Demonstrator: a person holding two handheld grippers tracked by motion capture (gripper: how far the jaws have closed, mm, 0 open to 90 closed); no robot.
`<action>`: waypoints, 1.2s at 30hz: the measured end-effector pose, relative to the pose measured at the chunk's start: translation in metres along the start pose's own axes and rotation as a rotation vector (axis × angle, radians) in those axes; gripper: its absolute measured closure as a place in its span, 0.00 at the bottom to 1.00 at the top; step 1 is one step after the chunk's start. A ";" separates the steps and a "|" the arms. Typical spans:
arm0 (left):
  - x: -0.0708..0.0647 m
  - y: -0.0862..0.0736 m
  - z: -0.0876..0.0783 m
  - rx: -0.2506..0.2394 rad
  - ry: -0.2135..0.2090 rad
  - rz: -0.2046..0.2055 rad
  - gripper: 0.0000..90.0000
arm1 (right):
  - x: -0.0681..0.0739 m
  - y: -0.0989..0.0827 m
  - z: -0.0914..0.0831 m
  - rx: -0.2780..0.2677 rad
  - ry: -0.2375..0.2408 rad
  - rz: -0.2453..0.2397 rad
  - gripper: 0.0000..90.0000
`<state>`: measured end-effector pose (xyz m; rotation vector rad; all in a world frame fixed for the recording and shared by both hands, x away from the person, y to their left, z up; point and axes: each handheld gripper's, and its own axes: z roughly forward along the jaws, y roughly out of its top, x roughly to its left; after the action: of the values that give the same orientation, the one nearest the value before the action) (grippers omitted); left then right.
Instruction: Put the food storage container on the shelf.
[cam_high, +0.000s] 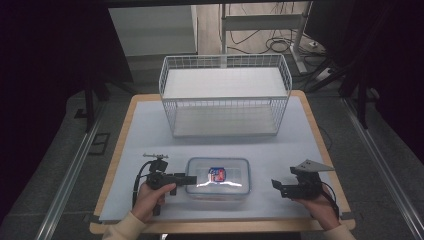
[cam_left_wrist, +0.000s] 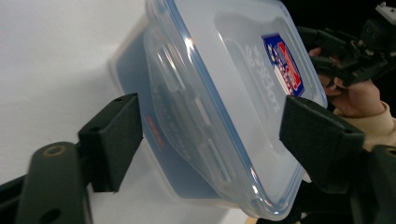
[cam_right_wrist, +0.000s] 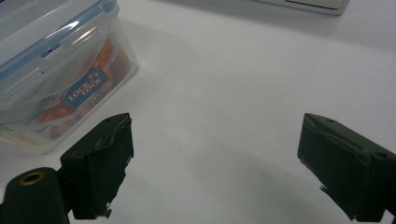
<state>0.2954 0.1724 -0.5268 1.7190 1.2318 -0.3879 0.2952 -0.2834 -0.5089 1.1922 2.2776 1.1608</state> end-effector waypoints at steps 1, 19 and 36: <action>0.000 0.000 0.001 0.001 -0.008 -0.002 0.25 | 0.000 0.000 0.000 -0.001 0.001 0.000 0.12; 0.001 -0.001 0.000 -0.010 -0.024 -0.011 0.33 | 0.025 0.032 0.007 -0.020 0.218 0.123 0.12; 0.001 -0.001 0.000 -0.011 -0.030 -0.011 0.33 | 0.051 0.044 0.047 0.115 0.343 0.204 0.12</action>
<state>0.2948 0.1732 -0.5282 1.6922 1.2203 -0.4116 0.3161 -0.2041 -0.4993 1.3872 2.5487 1.4205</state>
